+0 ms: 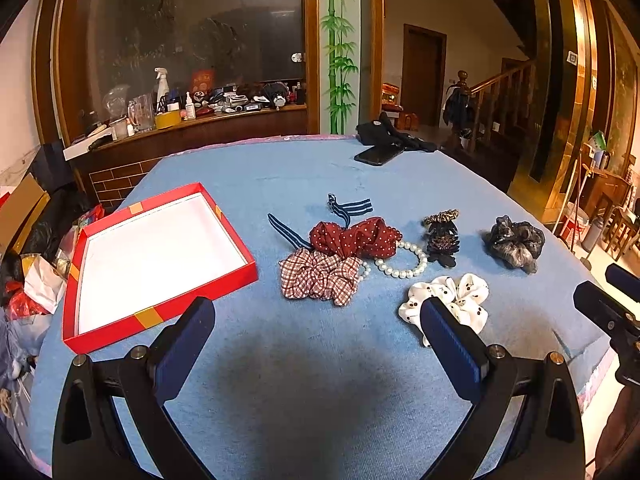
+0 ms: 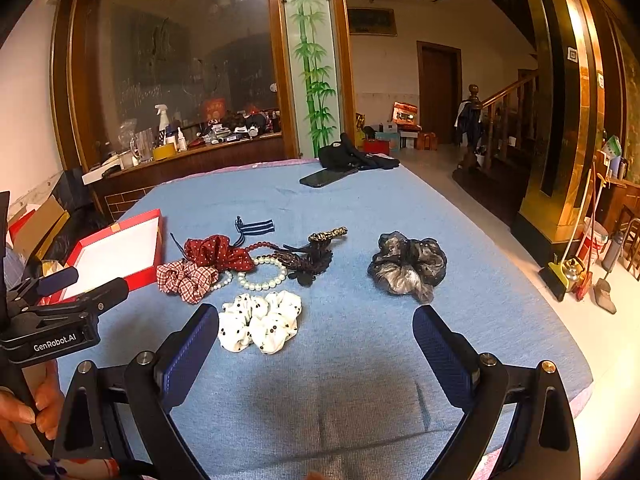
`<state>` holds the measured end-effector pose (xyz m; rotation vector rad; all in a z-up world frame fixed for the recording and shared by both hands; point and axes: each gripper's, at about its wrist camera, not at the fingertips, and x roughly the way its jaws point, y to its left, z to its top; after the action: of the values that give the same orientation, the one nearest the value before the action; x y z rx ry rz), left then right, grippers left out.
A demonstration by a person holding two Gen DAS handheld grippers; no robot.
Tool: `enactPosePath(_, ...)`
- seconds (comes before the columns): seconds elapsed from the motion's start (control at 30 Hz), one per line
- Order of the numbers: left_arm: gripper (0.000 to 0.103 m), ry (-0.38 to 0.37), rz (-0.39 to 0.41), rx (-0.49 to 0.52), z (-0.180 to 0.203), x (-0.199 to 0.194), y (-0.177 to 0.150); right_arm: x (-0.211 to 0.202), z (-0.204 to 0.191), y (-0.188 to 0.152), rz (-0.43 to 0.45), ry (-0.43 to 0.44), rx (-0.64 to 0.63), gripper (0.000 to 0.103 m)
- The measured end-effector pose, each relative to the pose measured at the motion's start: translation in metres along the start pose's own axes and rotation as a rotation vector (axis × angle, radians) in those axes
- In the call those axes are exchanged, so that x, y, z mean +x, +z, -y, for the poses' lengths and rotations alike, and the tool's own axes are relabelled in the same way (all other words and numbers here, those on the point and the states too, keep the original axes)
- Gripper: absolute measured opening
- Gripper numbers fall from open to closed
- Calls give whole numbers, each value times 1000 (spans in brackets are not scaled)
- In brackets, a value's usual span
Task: Organize jewelry
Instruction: 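Move left tool to white dotted scrunchie while right tool approaches black sheer scrunchie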
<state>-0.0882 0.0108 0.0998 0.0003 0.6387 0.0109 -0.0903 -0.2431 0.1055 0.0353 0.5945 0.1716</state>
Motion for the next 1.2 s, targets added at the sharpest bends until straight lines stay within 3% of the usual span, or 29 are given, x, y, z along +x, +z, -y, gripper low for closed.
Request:
enactPosePath(0.47, 102, -10, -36, 24, 13, 13, -4, 8, 19, -3, -7, -20, 34, 100)
enactPosePath(0.63, 102, -89, -86, 2, 16, 25, -6, 15, 42, 2, -8, -91, 87, 99)
enactPosePath(0.77, 102, -166, -125, 23, 27, 36, -8, 28, 73, 3, -57, -53, 196, 95)
enactPosePath(0.93, 102, -263, -200, 88, 59, 64, -8, 44, 113, -3, -108, -23, 323, 95)
enactPosePath(1.2, 102, -249, -307, 134, 99, 128, -1, 57, 140, 9, -120, -16, 396, 95)
